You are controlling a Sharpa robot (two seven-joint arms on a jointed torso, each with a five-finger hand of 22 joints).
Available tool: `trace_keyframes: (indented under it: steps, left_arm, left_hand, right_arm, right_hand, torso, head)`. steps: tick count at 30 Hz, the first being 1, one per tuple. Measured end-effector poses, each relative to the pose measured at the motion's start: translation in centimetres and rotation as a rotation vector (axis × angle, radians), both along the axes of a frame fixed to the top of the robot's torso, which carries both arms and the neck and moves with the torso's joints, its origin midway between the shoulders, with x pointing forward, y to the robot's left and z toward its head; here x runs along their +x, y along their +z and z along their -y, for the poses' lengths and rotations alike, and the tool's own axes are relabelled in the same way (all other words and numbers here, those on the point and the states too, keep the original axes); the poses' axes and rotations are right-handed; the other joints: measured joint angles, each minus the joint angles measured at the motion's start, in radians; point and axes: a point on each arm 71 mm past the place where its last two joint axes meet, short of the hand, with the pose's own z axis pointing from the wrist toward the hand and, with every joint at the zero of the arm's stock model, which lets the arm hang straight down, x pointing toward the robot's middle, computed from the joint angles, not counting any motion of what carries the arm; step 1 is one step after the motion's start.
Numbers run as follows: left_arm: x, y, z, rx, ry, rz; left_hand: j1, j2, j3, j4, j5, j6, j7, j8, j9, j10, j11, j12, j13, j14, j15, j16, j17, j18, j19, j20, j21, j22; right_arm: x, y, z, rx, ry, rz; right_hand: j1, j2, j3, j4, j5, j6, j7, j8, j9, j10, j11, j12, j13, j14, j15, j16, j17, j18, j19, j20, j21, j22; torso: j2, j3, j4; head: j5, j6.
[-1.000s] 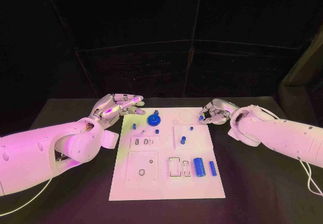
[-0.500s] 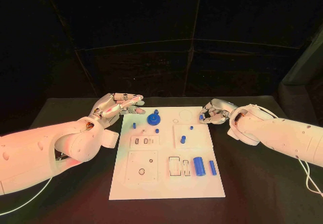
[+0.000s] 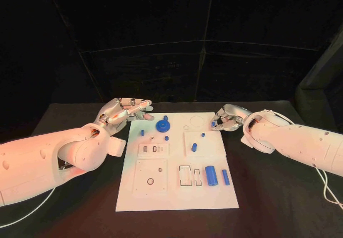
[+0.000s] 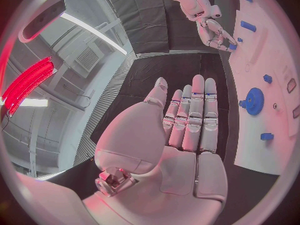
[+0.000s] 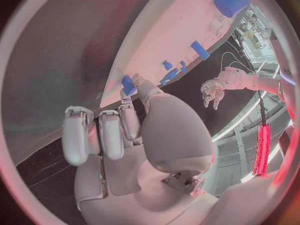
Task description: Assemble the parts on the task board
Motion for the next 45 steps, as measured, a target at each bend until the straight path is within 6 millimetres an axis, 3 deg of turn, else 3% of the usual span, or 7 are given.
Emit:
trace_keyframes:
  steps: [3,13,21,30,38,45]
  left_arm:
    - [0.0,0.0,0.0,0.000,0.000,0.000]
    - [0.0,0.0,-0.1,0.001,0.002,-0.001]
    - [0.3,0.0,-0.8,0.008,0.019,0.002]
    - [1.0,0.2,-1.6,0.019,0.043,0.013]
    - [1.4,0.3,-1.8,0.024,0.053,0.018]
    - [1.6,0.4,-1.8,0.023,0.057,0.020]
  left_hand:
    - [0.000,0.000,0.000,0.000,0.000,0.000,0.000,0.000,0.000,0.000,0.000,0.000,0.000,0.000,0.000,0.000,0.000,0.000,0.000,0.000,0.000,0.000]
    - [0.000,0.000,0.000,0.000,0.000,0.000,0.000,0.000,0.000,0.000,0.000,0.000,0.000,0.000,0.000,0.000,0.000,0.000,0.000,0.000,0.000,0.000]
    - [0.000,0.000,0.000,0.000,0.000,0.000,0.000,0.000,0.000,0.000,0.000,0.000,0.000,0.000,0.000,-0.005,0.000,0.000,0.000,0.000,0.000,-0.001]
    - [0.000,0.000,0.000,0.000,0.000,0.000,0.000,0.000,0.000,0.000,0.000,0.000,0.000,0.000,0.000,-0.005,0.000,0.000,0.000,0.000,0.000,-0.001]
    - [0.000,0.000,0.000,0.000,0.000,0.000,0.000,0.000,0.000,0.000,0.000,0.000,0.000,0.000,0.000,-0.005,0.000,0.000,0.000,0.000,0.000,-0.001]
    - [0.000,0.000,0.000,0.000,0.000,0.000,0.000,0.000,0.000,0.000,0.000,0.000,0.000,0.000,0.000,-0.005,0.000,0.000,0.000,0.000,0.000,-0.001]
  right_arm:
    - [0.1,0.1,0.1,0.003,-0.005,0.012]
    - [-0.9,0.9,-0.1,0.043,0.005,0.051]
    - [-2.3,3.9,-5.0,0.100,0.090,0.088]
    - [-3.8,4.6,-12.0,0.093,0.190,0.096]
    - [-5.0,4.4,-16.8,0.049,0.258,0.118]
    - [-5.9,2.7,-19.1,0.007,0.285,0.100]
  right_hand:
    - [-0.001,0.008,0.016,-0.004,-0.024,0.011,-0.003,0.008,0.000,0.002,-0.008,0.000,0.000,-0.002,-0.008,0.000,0.000,0.000,0.000,-0.007,0.000,0.000]
    - [-0.006,0.021,0.021,-0.003,-0.028,0.012,-0.003,0.014,0.001,0.001,-0.009,0.000,0.000,-0.002,-0.008,0.000,0.000,0.000,0.004,-0.010,0.000,0.000]
    - [-0.010,0.025,0.026,-0.002,-0.030,0.012,-0.004,0.013,0.001,0.001,-0.008,0.000,0.000,-0.002,-0.008,0.000,0.000,0.000,0.000,-0.014,0.000,0.000]
    - [-0.013,0.027,0.029,0.000,-0.033,0.012,-0.005,0.009,0.001,-0.002,-0.012,-0.007,-0.001,-0.002,-0.008,0.000,0.000,0.000,0.000,-0.014,0.000,0.000]
    - [-0.020,0.025,0.029,0.000,-0.034,0.012,-0.005,0.005,0.000,-0.002,-0.012,-0.008,-0.004,-0.002,-0.008,0.000,0.000,0.000,0.000,-0.014,0.000,0.000]
    - [-0.021,0.024,0.031,0.002,-0.032,0.011,-0.006,0.006,-0.002,-0.002,-0.012,-0.015,-0.008,-0.002,-0.008,0.000,0.000,0.000,0.000,-0.014,0.000,0.000]
  torso:
    - [0.000,0.0001,0.0000]
    - [-0.002,-0.0013,0.0000]
    - [-0.009,-0.0068,0.0006]
    - [-0.013,-0.0143,0.0030]
    - [-0.014,-0.0156,0.0032]
    - [-0.014,-0.0144,0.0015]
  head:
    - [0.000,-0.001]
    - [-0.001,-0.004]
    - [0.004,-0.004]
    - [0.030,-0.016]
    - [0.051,-0.025]
    - [0.067,-0.032]
